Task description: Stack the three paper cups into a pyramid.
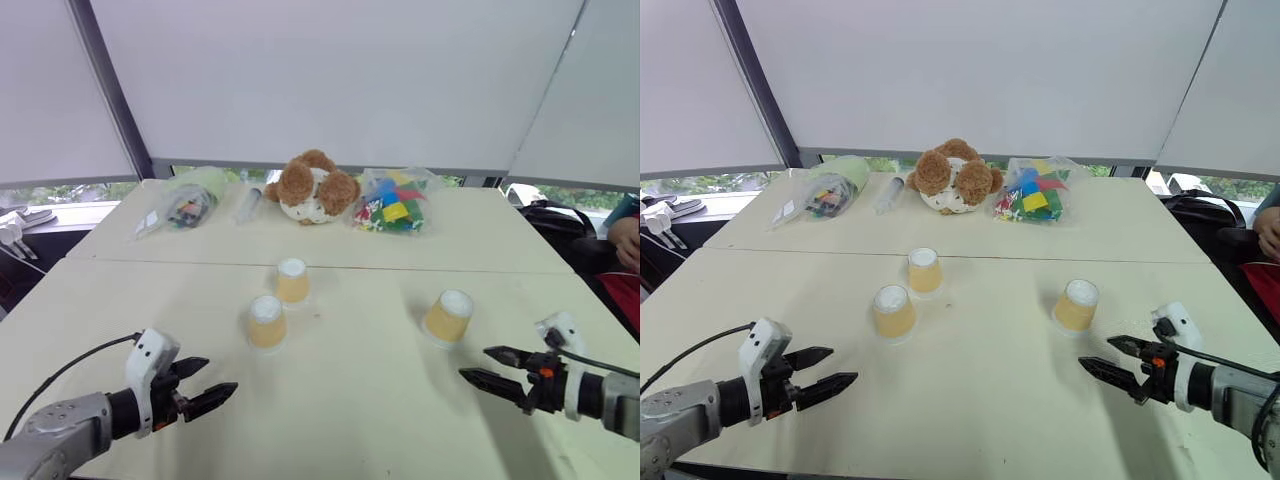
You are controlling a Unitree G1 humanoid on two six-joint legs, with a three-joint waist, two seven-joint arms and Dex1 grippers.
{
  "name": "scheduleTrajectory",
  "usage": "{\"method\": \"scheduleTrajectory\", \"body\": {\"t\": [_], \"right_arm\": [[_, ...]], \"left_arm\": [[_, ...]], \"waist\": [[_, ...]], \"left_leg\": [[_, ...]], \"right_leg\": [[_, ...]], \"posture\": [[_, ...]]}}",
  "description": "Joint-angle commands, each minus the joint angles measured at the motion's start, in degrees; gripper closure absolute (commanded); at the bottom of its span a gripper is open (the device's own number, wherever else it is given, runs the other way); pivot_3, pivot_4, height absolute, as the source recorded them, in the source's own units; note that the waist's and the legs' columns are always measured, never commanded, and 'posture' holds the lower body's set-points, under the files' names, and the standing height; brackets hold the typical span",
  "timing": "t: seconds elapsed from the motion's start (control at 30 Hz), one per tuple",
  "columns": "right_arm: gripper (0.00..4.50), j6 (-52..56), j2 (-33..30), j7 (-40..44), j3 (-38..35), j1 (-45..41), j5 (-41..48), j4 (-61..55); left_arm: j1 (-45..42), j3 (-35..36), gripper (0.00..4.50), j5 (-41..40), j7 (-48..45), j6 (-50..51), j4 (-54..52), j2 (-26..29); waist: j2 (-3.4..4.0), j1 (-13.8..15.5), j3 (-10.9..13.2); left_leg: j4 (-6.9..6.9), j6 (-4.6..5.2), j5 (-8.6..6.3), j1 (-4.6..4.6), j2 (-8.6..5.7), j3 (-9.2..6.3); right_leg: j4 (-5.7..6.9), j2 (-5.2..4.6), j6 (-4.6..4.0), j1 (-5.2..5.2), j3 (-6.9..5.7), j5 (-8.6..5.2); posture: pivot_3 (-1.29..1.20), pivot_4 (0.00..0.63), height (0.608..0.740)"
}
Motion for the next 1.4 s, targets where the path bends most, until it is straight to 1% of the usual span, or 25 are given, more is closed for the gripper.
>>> {"method": "scheduleTrajectory", "body": {"t": [0.03, 0.3, 0.47, 0.57, 0.7, 0.8, 0.93, 1.03, 1.23, 1.4], "right_arm": [[0.0, -0.4, -0.1, -0.1, -0.5, -1.1, 0.3, -1.4], [0.0, -0.9, 0.0, -0.6, 1.3, -3.1, -0.9, -0.4], [0.0, -0.6, -0.2, -0.7, 1.5, -4.2, -0.8, 0.0], [0.0, -0.9, -0.1, -0.6, 1.9, -4.8, -1.0, 0.6], [0.0, -0.8, -0.5, -0.2, 3.0, -6.8, -1.6, 2.0], [0.0, 0.3, -1.2, -0.2, 1.9, -8.2, -0.5, 2.1], [0.0, 3.5, -4.3, 2.1, 0.7, -8.5, 1.9, -0.3], [0.0, 6.3, -5.4, 2.2, -0.3, -10.0, 5.1, -3.1], [0.0, 9.7, -5.6, 0.5, 0.1, -13.2, 8.4, -7.4], [0.0, 10.8, -4.7, -1.3, 1.2, -14.0, 9.4, -10.4]], "left_arm": [[-1.1, 1.1, 0.06, -0.1, 0.8, -1.6, 0.1, -0.3], [-3.0, 2.5, 0.06, -1.5, 3.4, -1.3, 0.6, -2.4], [-5.3, 4.6, 0.06, -2.3, 6.8, -1.6, 1.9, -4.1], [-7.2, 3.7, 0.06, 0.8, 9.9, -2.6, 2.4, -4.4], [-7.8, 3.5, 0.06, 1.0, 10.2, -3.5, 2.3, -4.8], [-7.3, 3.3, 0.06, 1.9, 10.0, -4.6, 1.4, -4.5], [-8.6, -0.8, 0.06, 4.1, 9.1, -6.6, -0.5, -4.2], [-10.4, -5.2, 0.06, 6.9, 8.4, -8.6, -0.8, -4.1], [-15.4, -11.2, 0.06, 9.3, 8.3, -10.8, 2.2, -6.7], [-18.7, -16.7, 0.06, 14.4, 8.1, -15.0, 7.0, -9.0]], "waist": [[0.0, 0.0, 0.0], [0.0, 0.0, 0.0], [0.0, 0.0, 0.0], [0.0, 0.1, 0.0], [0.0, 0.0, 0.0], [0.0, -0.1, 0.0], [0.0, 0.2, 0.0], [0.0, 0.3, 0.0], [0.0, 0.3, 0.0], [0.0, 0.3, 0.0]], "left_leg": [[0.0, 0.0, 0.0, 0.0, 0.0, 0.0], [0.0, 0.0, 0.0, 0.0, 0.0, -0.01], [0.02, 0.0, 0.0, 0.0, 0.0, -0.02], [0.06, 0.0, 0.0, 0.0, 0.0, -0.05], [0.06, 0.0, 0.0, 0.0, -0.02, -0.04], [0.05, 0.0, 0.0, 0.0, -0.01, -0.02], [0.05, 0.0, 0.0, -0.01, -0.01, -0.03], [0.1, 0.0, 0.0, -0.01, -0.03, -0.03], [0.11, 0.0, 0.0, -0.02, -0.02, -0.04], [0.11, 0.0, 0.0, -0.03, -0.03, -0.04]], "right_leg": [[0.0, 0.0, 0.0, 0.0, 0.0, 0.0], [0.01, 0.04, 0.05, 0.0, 0.0, 0.03], [0.02, 0.06, 0.05, 0.01, 0.0, 0.03], [0.03, 0.08, 0.06, 0.03, -0.01, 0.04], [0.03, 0.07, 0.06, 0.03, 0.0, 0.04], [0.06, 0.08, 0.07, 0.0, 0.0, 0.04], [0.07, 0.09, 0.07, 0.03, 0.0, 0.04], [0.07, 0.07, 0.07, 0.06, 0.0, 0.04], [0.07, 0.11, 0.08, 0.06, 0.0, 0.05], [0.07, 0.12, 0.09, 0.05, 0.0, 0.06]], "posture": [[0.0, 0.15, 0.74], [0.0, 0.15, 0.74], [0.0, 0.15, 0.74], [0.0, 0.15, 0.74], [0.0, 0.15, 0.74], [0.0, 0.15, 0.74], [0.0, 0.15, 0.74], [0.0, 0.15, 0.74], [0.0, 0.15, 0.74], [0.0, 0.15, 0.74]]}}
